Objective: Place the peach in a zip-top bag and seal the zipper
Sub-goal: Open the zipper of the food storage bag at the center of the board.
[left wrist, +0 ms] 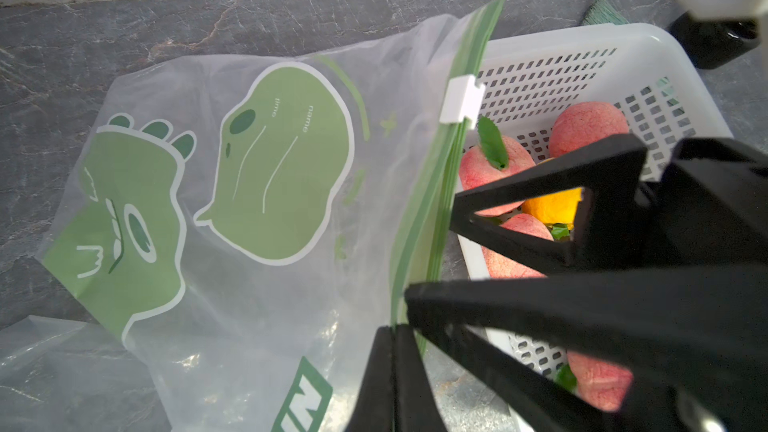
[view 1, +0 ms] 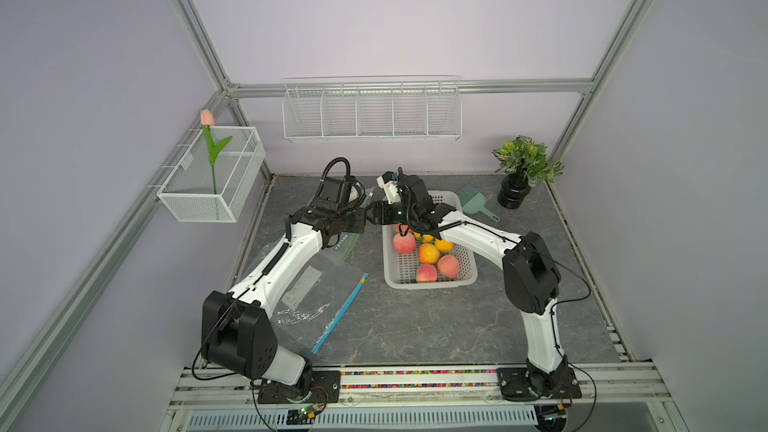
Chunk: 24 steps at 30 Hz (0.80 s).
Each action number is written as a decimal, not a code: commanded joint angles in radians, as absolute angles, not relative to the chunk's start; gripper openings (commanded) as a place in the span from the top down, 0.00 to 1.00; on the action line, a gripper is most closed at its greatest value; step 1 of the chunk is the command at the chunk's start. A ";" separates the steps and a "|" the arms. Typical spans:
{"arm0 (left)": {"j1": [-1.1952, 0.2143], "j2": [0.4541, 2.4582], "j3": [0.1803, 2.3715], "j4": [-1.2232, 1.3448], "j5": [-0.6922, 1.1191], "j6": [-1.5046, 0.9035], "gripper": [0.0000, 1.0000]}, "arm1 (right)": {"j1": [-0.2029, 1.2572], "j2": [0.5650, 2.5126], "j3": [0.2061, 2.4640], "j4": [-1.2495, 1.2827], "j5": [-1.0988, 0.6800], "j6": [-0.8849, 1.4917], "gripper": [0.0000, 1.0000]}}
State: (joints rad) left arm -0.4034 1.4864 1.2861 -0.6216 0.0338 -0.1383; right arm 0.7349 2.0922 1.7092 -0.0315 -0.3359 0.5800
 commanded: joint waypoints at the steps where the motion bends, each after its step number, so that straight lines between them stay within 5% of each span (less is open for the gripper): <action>1: -0.408 1.463 1.300 -0.646 0.052 -0.140 1.00 | 0.740 2.120 1.756 -0.080 -0.319 0.611 0.46; 13: -0.406 1.439 1.324 -0.647 0.042 -0.146 1.00 | 0.755 2.166 1.830 -0.182 -0.262 0.580 0.57; 18: -0.407 1.440 1.312 -0.639 -0.012 -0.156 1.00 | 0.768 2.145 1.834 -0.186 -0.274 0.596 0.90; 22: -0.407 1.447 1.277 -0.615 0.029 -0.170 1.00 | 0.770 2.120 1.824 -0.178 -0.270 0.624 0.93; 24: -0.407 1.441 1.252 -0.594 0.057 -0.177 0.91 | 0.770 2.114 1.824 -0.176 -0.274 0.636 0.93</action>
State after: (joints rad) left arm -0.4042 1.4548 1.2827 -0.6235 0.0273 -0.1505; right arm 0.7662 2.1479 1.8160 -0.1669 -0.2779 0.5892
